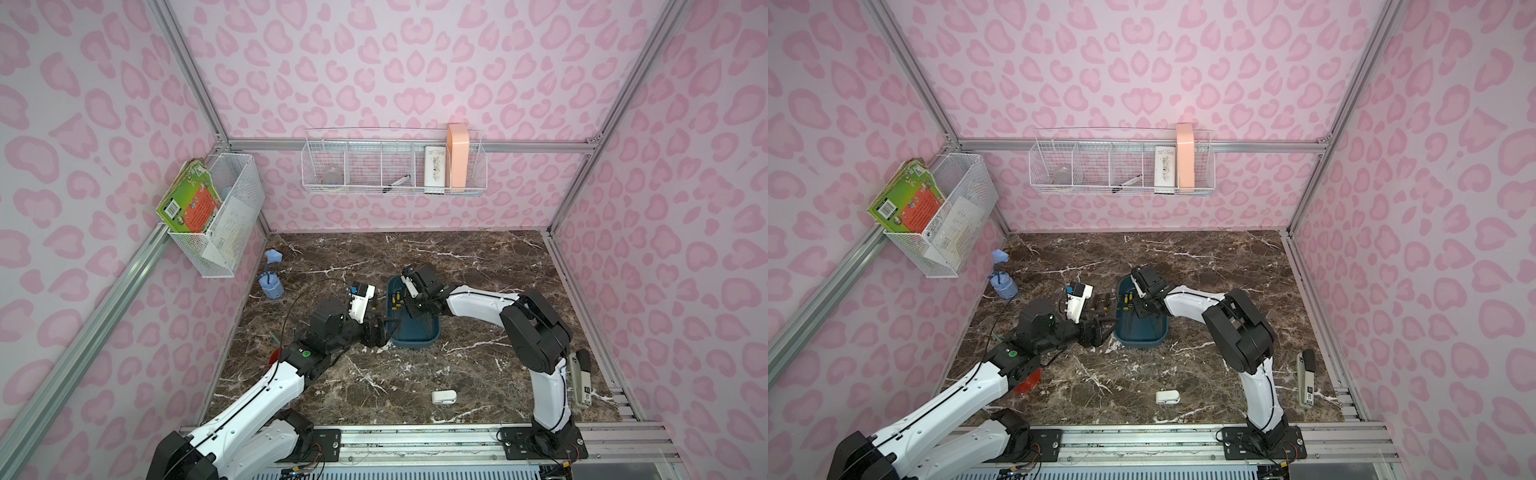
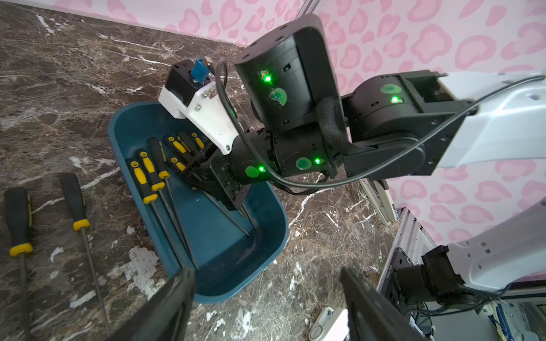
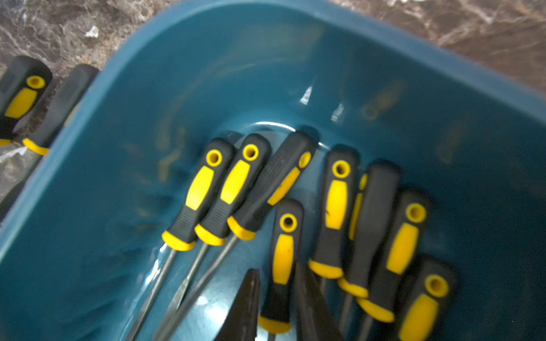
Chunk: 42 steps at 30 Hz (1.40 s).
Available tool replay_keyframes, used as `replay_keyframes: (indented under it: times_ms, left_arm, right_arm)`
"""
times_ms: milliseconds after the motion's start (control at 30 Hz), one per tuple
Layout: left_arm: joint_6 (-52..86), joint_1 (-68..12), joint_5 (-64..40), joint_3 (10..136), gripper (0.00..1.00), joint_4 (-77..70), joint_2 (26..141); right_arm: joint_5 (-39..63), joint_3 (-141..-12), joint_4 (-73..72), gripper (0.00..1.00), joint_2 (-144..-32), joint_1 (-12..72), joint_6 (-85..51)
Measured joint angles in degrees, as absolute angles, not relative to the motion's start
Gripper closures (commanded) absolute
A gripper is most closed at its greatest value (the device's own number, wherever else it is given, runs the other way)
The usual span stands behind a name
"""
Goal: Take the file tool out of the storage box
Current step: Pick up the file tool from the storage box.
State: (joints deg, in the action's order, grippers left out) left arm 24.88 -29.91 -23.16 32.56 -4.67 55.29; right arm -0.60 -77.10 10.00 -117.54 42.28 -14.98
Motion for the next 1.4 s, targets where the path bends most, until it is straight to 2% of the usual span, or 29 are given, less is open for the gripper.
replay_keyframes:
  times_ms: [500, 600, 800, 1067, 1400]
  left_arm:
    - [24.62, -30.24, -24.4, 33.1, 0.18, -5.89, 58.72]
    - [24.18, -30.24, -24.67, 33.32, 0.18, -5.91, 59.07]
    - [23.86, -30.28, -24.8, 33.43, 0.18, -5.89, 59.57]
    - [23.77, -30.28, -25.04, 33.69, 0.18, -5.89, 59.7]
    - [23.88, -30.28, -25.78, 33.17, 0.18, -6.52, 59.44]
  right_arm:
    - [-4.14, -83.42, 14.11, 0.76, -122.19, 42.89, -15.27]
    - [-5.26, -85.25, 14.63, 0.79, -123.52, 43.11, -15.49]
    - [-6.83, -87.05, 15.09, 0.91, -124.49, 43.7, -16.03]
    - [-3.57, -86.0, 15.07, 0.95, -120.66, 42.98, -16.27]
    - [1.37, -82.52, 8.38, 0.93, -112.14, 41.17, -16.23]
